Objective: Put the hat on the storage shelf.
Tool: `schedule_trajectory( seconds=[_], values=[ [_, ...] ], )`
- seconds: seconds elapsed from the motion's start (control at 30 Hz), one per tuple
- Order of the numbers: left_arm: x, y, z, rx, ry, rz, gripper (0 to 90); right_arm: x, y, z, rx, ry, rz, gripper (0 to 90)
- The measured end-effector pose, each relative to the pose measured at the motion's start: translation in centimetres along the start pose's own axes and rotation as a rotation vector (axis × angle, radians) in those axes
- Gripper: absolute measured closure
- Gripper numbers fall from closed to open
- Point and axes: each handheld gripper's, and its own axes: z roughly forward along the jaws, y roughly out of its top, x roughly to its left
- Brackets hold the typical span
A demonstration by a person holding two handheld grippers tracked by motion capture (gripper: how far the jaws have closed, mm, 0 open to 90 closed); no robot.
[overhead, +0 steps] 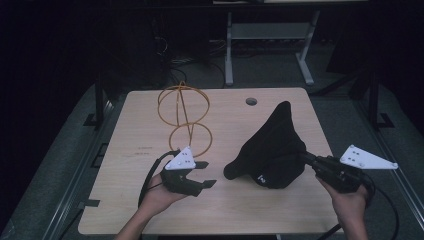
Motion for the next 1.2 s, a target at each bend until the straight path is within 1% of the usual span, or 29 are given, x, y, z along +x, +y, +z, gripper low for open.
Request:
schedule_trajectory(
  seconds=[0.07, 0.23, 0.27, 0.33, 0.37, 0.4, 0.43, 0.5, 0.53, 0.57, 0.6, 0.67, 0.73, 0.83, 0.93, 1.0, 1.07, 1.2],
  values=[
    [0.1, -0.7, 0.0, 0.006, 0.006, -0.008, 35.7, -0.2, 0.5, 0.1, 0.003, -0.002, 0.005, 88.6],
    [0.3, -2.2, 0.2, -0.005, 0.008, -0.032, 34.6, -0.4, 1.9, 0.6, 0.001, 0.001, 0.016, 88.6],
    [0.3, -2.4, 0.2, 0.003, 0.015, -0.025, 34.6, -0.5, 2.2, 0.7, 0.001, 0.001, 0.016, 88.6],
    [0.4, -2.6, 0.3, 0.015, 0.019, -0.019, 33.3, -0.6, 2.8, 1.0, 0.005, -0.003, 0.003, 88.5],
    [0.4, -2.7, 0.2, 0.009, 0.018, -0.026, 33.2, -0.6, 3.2, 1.1, 0.012, -0.002, 0.012, 88.6],
    [0.4, -2.7, 0.2, 0.002, 0.016, -0.028, 33.2, -0.7, 3.7, 1.2, 0.008, -0.005, 0.009, 88.6],
    [0.5, -2.8, 0.2, 0.002, 0.016, -0.018, 33.2, -0.7, 3.9, 1.3, 0.007, -0.004, 0.007, 88.6],
    [0.5, -2.9, 0.2, -0.017, 0.019, -0.025, 33.2, -0.8, 4.7, 1.6, 0.007, -0.005, 0.006, 88.6],
    [0.6, -3.0, 0.2, -0.021, 0.013, -0.028, 33.2, -0.8, 5.1, 1.8, 0.010, -0.006, 0.009, 88.6],
    [0.6, -3.1, 0.3, -0.022, 0.016, -0.025, 33.2, -0.9, 5.5, 2.0, 0.012, -0.004, 0.009, 88.6],
    [0.6, -3.1, 0.3, -0.020, 0.018, -0.025, 33.2, -0.9, 5.8, 2.2, 0.023, -0.012, 0.008, 88.7],
    [0.6, -3.3, 0.5, -0.014, 0.014, -0.037, 33.2, -1.0, 6.3, 2.5, 0.028, -0.008, 0.009, 88.7],
    [0.7, -3.4, 0.7, -0.005, 0.017, -0.030, 33.2, -1.0, 6.8, 3.0, 0.034, -0.007, 0.008, 88.7],
    [0.7, -3.6, 0.6, 0.004, 0.020, -0.027, 33.2, -1.1, 7.3, 3.4, 0.023, -0.004, 0.019, 88.8],
    [0.9, -3.7, 0.6, -0.001, 0.025, -0.026, 33.2, -1.2, 7.9, 3.8, 0.016, 0.000, 0.026, 88.8],
    [1.0, -3.8, 0.6, -0.009, 0.023, -0.035, 33.2, -1.3, 8.4, 4.1, 0.015, 0.002, 0.029, 88.8],
    [1.1, -3.8, 0.6, -0.013, 0.029, -0.033, 33.2, -1.3, 8.9, 4.4, 0.016, 0.003, 0.031, 88.8],
    [1.2, -3.9, 0.7, -0.015, 0.025, -0.029, 33.2, -1.4, 9.9, 5.1, 0.017, 0.004, 0.028, 88.8]
  ],
)
